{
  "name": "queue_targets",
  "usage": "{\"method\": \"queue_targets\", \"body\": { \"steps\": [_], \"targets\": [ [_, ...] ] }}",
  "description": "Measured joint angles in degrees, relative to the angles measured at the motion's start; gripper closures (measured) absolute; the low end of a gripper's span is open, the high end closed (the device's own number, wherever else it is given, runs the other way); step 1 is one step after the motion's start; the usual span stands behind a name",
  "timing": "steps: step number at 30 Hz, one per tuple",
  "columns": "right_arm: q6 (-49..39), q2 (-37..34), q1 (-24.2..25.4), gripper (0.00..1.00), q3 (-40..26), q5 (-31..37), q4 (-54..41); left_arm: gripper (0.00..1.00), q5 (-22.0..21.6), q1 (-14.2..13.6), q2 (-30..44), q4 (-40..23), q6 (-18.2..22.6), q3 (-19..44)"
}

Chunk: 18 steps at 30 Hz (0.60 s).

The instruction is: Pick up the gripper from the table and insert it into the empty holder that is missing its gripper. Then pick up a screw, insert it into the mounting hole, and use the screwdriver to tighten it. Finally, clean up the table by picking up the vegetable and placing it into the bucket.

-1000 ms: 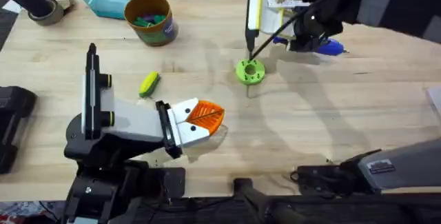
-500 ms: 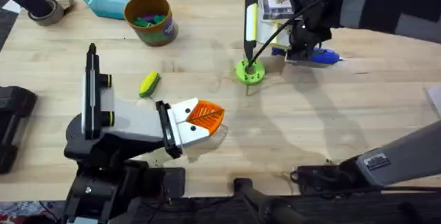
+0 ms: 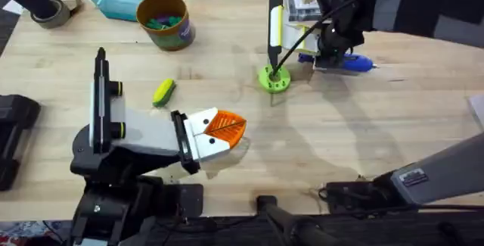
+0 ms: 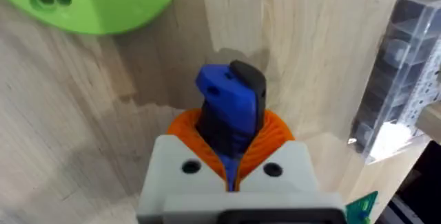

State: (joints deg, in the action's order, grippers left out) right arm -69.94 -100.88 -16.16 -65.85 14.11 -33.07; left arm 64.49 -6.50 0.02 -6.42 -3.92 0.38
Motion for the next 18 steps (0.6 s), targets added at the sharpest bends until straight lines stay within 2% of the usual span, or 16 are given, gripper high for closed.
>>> {"method": "queue_targets", "body": {
  "steps": [7,8,9,10,11,13,14,16,17,18],
  "targets": [
    [0.0,0.0,0.0,0.949,1.3,0.0,-0.1,0.991,0.0,0.0,0.0,0.0,0.0,0.0],
    [0.0,0.0,0.0,0.873,1.3,0.0,-0.1,0.995,0.0,0.0,0.0,0.0,0.0,0.0],
    [-0.1,0.0,0.0,0.752,1.3,0.1,-0.1,0.996,0.0,0.0,0.0,0.0,0.0,0.0],
    [-0.2,0.0,0.0,0.611,1.3,0.2,-0.1,0.952,0.0,0.0,0.0,0.0,0.1,0.0],
    [-0.3,0.0,0.0,0.464,1.3,0.3,0.0,0.826,0.0,0.0,0.0,0.0,0.1,0.0],
    [-0.4,0.0,0.0,0.170,1.3,0.9,0.6,0.504,0.0,0.0,0.0,0.0,0.0,0.0],
    [-0.4,0.1,0.0,0.062,1.2,1.1,0.9,0.352,0.0,0.0,0.0,0.0,0.0,0.0],
    [0.1,0.4,0.0,0.011,1.2,1.2,0.8,0.084,0.0,0.0,0.0,0.0,-0.1,0.0],
    [0.9,0.4,0.0,0.009,1.2,1.3,0.6,0.031,0.0,0.0,0.0,0.0,-0.2,0.0],
    [2.0,0.4,0.0,0.009,1.2,1.3,0.6,0.019,0.0,0.0,0.0,0.0,-0.2,0.0]
  ]
}}
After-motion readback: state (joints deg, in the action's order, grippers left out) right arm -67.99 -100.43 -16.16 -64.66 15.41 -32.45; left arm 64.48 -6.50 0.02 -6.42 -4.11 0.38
